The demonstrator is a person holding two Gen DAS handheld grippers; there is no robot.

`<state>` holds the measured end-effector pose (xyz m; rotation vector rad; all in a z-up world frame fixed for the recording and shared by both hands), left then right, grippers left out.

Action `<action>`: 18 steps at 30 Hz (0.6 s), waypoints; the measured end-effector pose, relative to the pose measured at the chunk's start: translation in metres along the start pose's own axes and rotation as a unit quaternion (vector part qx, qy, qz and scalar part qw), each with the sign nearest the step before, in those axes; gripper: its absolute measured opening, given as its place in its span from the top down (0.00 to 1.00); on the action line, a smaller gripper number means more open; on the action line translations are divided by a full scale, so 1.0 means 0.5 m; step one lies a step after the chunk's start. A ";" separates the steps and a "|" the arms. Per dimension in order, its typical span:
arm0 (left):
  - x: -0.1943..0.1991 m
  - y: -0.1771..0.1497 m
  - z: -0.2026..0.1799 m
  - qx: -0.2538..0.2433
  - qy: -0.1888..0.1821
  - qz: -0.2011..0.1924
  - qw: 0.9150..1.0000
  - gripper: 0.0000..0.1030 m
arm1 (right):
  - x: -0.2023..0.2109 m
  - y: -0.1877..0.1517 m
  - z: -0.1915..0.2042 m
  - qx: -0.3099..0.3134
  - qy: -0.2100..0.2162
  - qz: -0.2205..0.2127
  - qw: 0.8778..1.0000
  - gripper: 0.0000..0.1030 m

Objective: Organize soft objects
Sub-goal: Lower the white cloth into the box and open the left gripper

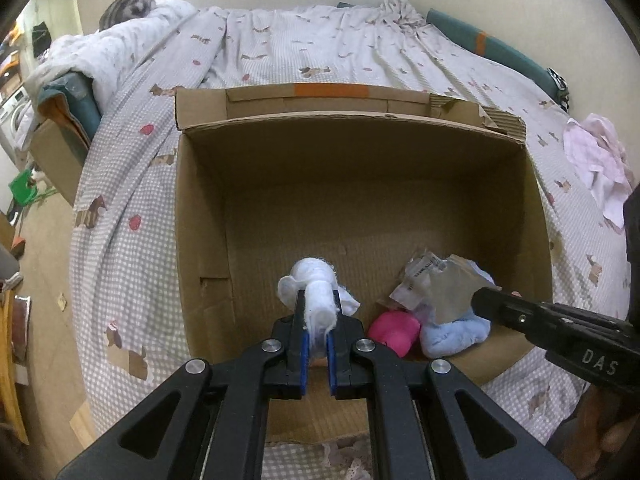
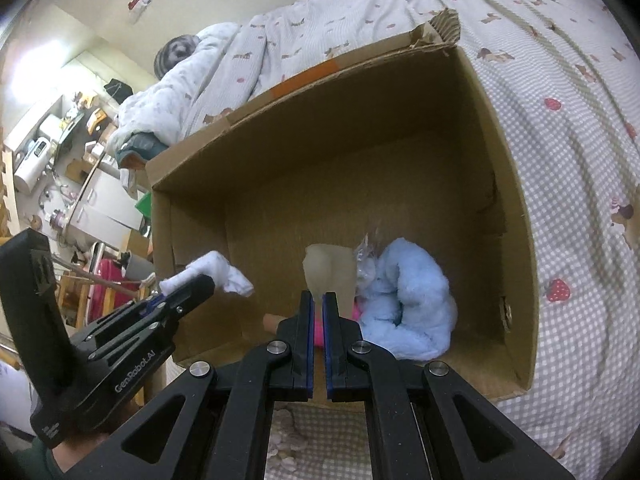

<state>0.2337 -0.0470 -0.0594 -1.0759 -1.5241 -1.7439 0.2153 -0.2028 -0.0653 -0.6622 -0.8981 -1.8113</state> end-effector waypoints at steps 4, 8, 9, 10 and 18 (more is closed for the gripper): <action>0.003 -0.004 0.000 0.001 0.001 -0.004 1.000 0.94 | -0.009 0.002 0.000 0.004 -0.008 0.006 1.000 0.95; 0.004 -0.001 0.005 0.008 0.001 -0.006 1.000 0.93 | -0.015 0.005 -0.002 0.003 -0.013 0.008 1.000 0.95; 0.003 -0.001 0.006 0.010 0.001 -0.006 1.000 0.93 | -0.018 0.006 0.001 0.004 -0.015 0.008 1.000 0.94; 0.002 -0.001 0.008 0.013 0.000 -0.005 1.000 0.92 | -0.020 0.006 0.001 0.005 -0.018 0.009 1.000 0.94; 0.004 -0.001 0.006 0.011 -0.003 -0.005 1.000 0.56 | -0.025 0.012 -0.006 -0.001 -0.024 0.008 1.000 0.94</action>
Point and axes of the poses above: each gripper's, at about its wrist camera, not at the fingertips, and x roughly against the way its jaws point, z to its left, y to its top, the point moved 3 cm from there along -x, roughly the way its jaws point, and after that the axes turned 7 degrees about -x, right-handed, at the moved point
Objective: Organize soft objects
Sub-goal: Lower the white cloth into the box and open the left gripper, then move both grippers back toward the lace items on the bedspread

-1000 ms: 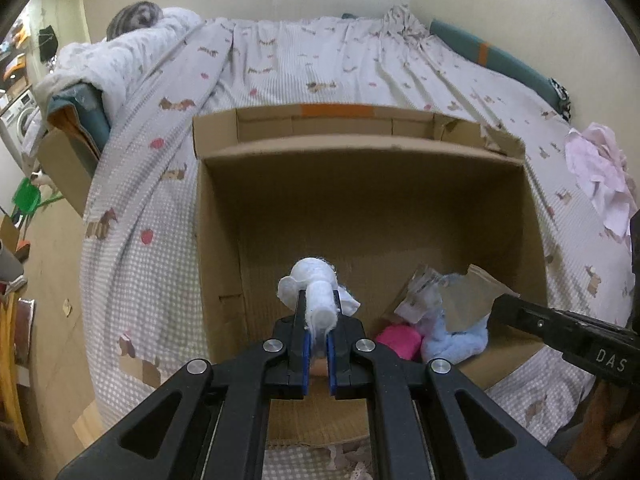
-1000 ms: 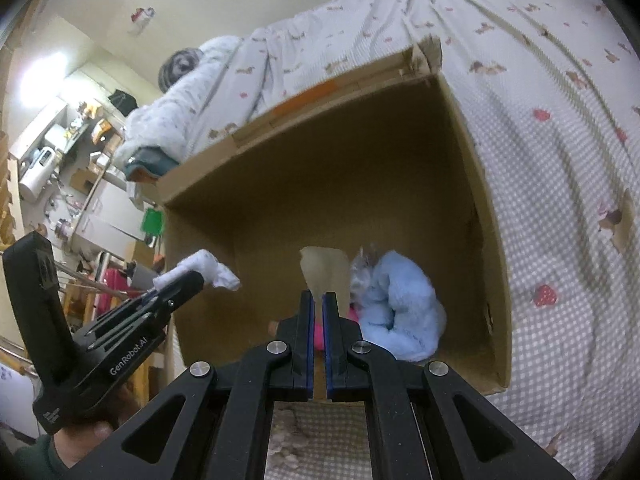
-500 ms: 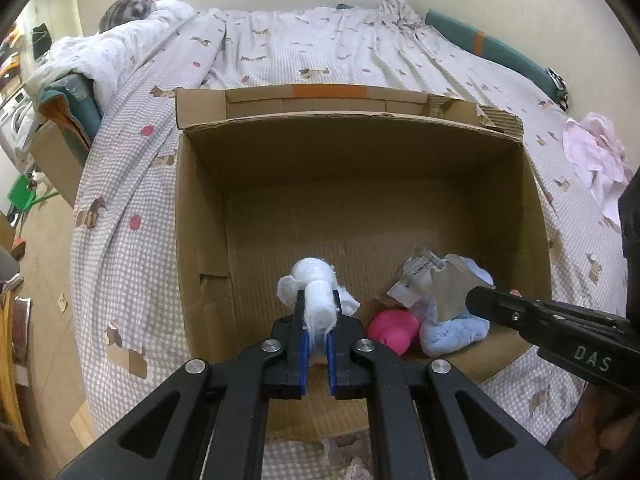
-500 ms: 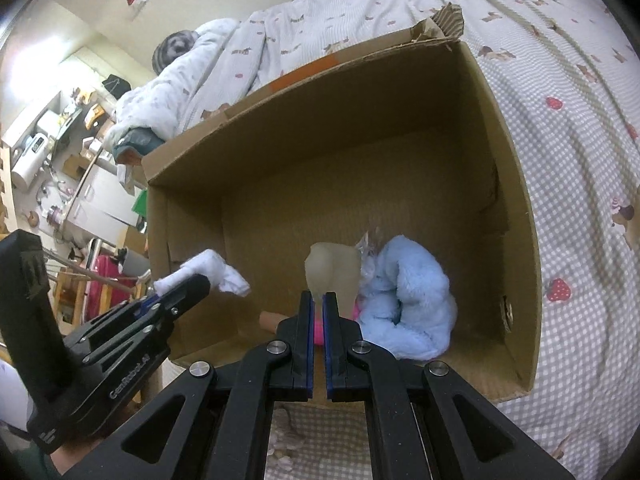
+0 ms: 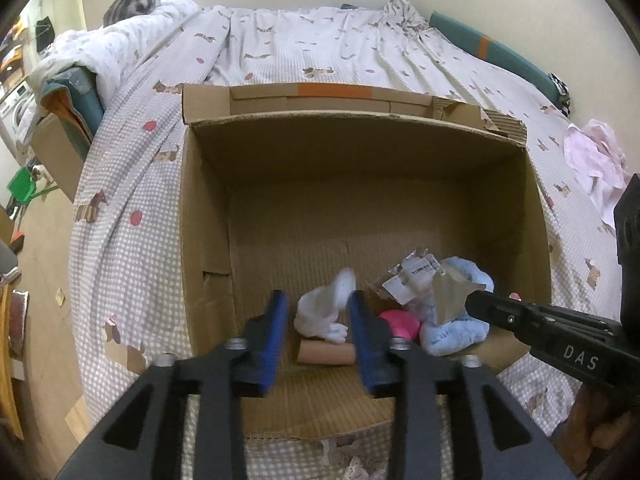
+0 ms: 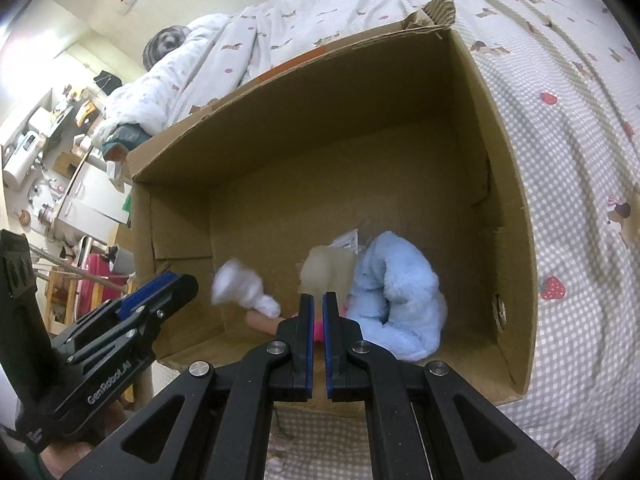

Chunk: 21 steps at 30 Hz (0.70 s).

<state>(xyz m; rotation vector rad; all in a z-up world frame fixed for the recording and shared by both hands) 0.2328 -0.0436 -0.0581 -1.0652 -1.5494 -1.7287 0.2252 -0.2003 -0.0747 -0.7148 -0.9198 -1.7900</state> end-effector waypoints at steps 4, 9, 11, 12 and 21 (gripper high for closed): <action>0.020 0.007 -0.001 0.005 0.007 -0.023 1.000 0.33 | 0.002 0.001 -0.005 -0.007 0.001 -0.004 1.000 0.94; 0.024 0.012 -0.006 -0.004 0.010 -0.026 1.000 0.33 | 0.015 0.003 -0.013 -0.014 0.004 -0.017 1.000 0.82; 0.026 0.012 -0.007 -0.003 0.010 -0.026 1.000 0.33 | 0.023 0.006 -0.018 -0.021 0.001 -0.029 0.999 0.34; 0.026 0.012 -0.006 -0.003 0.011 -0.026 1.000 0.33 | 0.029 0.007 -0.020 -0.025 0.000 -0.038 0.999 0.25; 0.042 0.008 0.002 0.003 0.014 -0.028 1.000 0.33 | 0.048 0.009 -0.035 -0.041 0.004 -0.052 0.998 0.23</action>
Point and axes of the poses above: each gripper's, at about its wrist camera, not at the fingertips, and x roughly against the way its jaws point, z to its left, y to its top, the point moved 3 cm from there along -x, roughly the way its jaws point, and after that the axes turned 7 degrees about -x, right-handed, at the moved point
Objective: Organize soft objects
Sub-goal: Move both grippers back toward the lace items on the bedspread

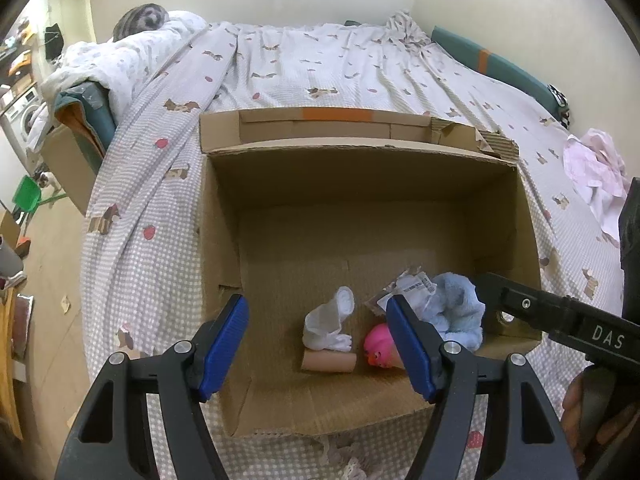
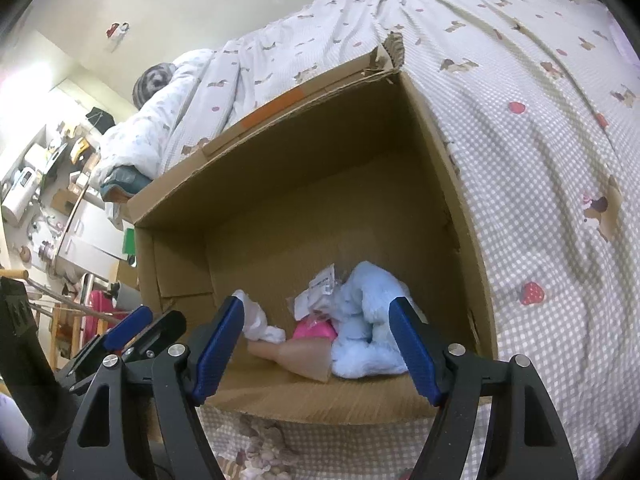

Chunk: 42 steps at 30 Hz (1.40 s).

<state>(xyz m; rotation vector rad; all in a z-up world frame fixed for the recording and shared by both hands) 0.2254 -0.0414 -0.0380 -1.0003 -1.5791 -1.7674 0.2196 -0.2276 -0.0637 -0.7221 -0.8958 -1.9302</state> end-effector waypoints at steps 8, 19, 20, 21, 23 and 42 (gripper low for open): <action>0.043 -0.010 0.021 0.017 0.002 -0.017 1.000 0.33 | 0.010 -0.017 -0.006 0.009 -0.029 -0.006 1.000 0.23; 0.093 -0.059 0.035 0.022 0.010 -0.016 1.000 0.33 | 0.055 -0.056 -0.001 0.039 -0.043 -0.016 0.998 0.23; 0.097 -0.065 0.036 0.022 0.012 -0.015 1.000 0.33 | 0.061 -0.060 -0.001 0.041 -0.044 -0.017 0.998 0.23; 0.101 -0.070 0.037 0.023 0.013 -0.014 1.000 0.33 | 0.065 -0.063 -0.001 0.042 -0.044 -0.018 0.998 0.23; 0.107 -0.079 0.039 0.025 0.013 -0.013 1.000 0.33 | 0.073 -0.071 -0.005 0.041 -0.045 -0.018 0.998 0.23; 0.153 -0.173 0.017 0.034 0.010 0.007 0.999 0.33 | 0.108 -0.170 -0.002 0.042 -0.027 0.004 0.999 0.23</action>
Point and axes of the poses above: each gripper's, at about its wrist camera, not at the fingertips, and x roughly against the way its jaws point, z to its left, y to its top, the point moved 3 cm from there along -x, roughly the way its jaws point, and after that the axes turned 7 degrees about -x, right-handed, at the moved point
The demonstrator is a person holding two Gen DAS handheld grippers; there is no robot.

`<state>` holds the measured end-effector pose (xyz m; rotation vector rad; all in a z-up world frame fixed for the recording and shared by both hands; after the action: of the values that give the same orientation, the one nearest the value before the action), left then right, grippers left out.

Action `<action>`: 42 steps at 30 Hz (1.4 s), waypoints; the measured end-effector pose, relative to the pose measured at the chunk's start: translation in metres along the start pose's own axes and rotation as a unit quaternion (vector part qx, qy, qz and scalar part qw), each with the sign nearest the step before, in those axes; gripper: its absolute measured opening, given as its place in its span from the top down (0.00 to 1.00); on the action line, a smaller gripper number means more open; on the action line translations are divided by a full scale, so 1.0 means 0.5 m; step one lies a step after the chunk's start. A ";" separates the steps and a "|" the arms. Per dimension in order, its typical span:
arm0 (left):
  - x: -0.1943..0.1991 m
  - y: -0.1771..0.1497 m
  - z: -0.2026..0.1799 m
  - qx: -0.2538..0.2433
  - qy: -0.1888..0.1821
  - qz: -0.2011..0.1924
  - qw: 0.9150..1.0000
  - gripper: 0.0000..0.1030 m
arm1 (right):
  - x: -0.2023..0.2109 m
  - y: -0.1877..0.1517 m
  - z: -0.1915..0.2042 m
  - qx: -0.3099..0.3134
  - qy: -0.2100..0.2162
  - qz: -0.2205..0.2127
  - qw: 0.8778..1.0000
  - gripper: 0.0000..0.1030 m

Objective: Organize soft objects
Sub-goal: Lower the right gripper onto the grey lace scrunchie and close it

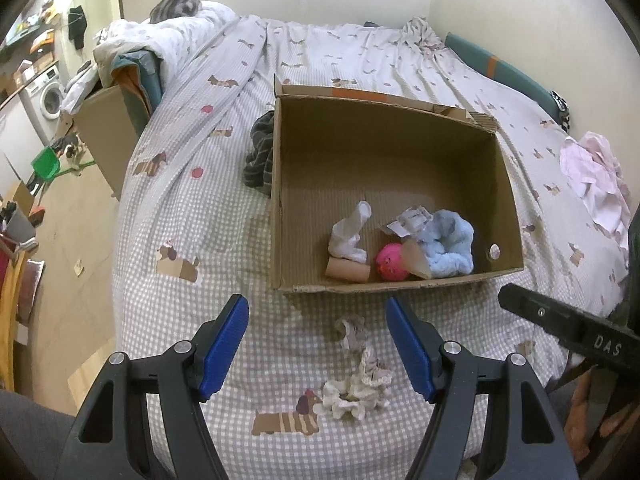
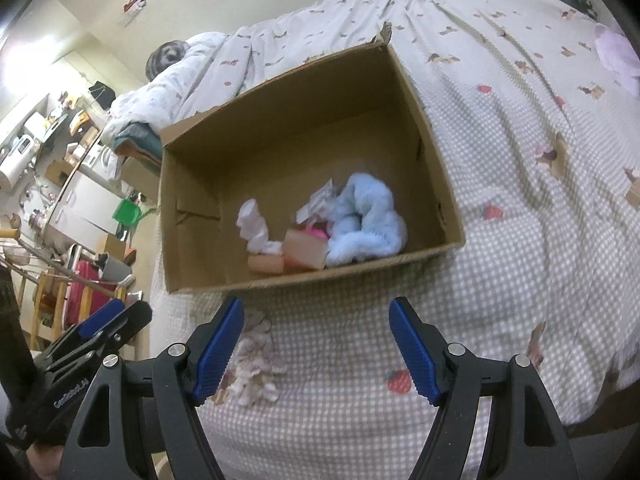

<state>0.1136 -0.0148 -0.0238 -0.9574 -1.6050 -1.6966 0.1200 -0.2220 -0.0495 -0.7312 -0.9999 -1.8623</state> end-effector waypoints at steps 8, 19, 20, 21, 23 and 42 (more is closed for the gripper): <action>0.011 -0.016 0.009 0.017 -0.002 0.004 1.000 0.33 | 0.001 -0.027 0.004 0.006 0.003 0.010 1.000 0.23; -0.020 -0.050 0.135 0.129 0.017 0.046 0.990 0.33 | -0.069 -0.048 0.022 0.013 0.012 0.066 0.998 0.23; -0.023 -0.054 0.142 0.133 0.019 0.048 0.990 0.33 | -0.080 -0.053 0.031 0.017 0.017 0.077 0.997 0.23; -0.023 -0.057 0.144 0.132 0.021 0.050 0.990 0.33 | -0.092 -0.059 0.041 0.021 0.021 0.087 0.996 0.23; -0.024 -0.062 0.147 0.127 0.026 0.053 0.990 0.33 | -0.120 -0.067 0.062 0.026 0.030 0.109 0.993 0.23; -0.078 -0.075 0.070 0.084 -0.004 0.099 0.992 0.33 | -0.211 -0.064 0.096 0.057 0.020 0.133 0.989 0.88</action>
<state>0.1075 0.0210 -0.0767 -1.0050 -1.5734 -1.4023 0.1426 -0.1272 -0.1200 -0.7187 -0.9267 -1.5718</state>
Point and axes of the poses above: each gripper's, at about its wrist camera, not at the fingertips, and x roughly against the way its jaws point, z to its left, y to its top, the point moved 3 cm from there along -x, roughly the way its jaws point, and after that the axes turned 7 degrees about -x, right-handed, at the moved point
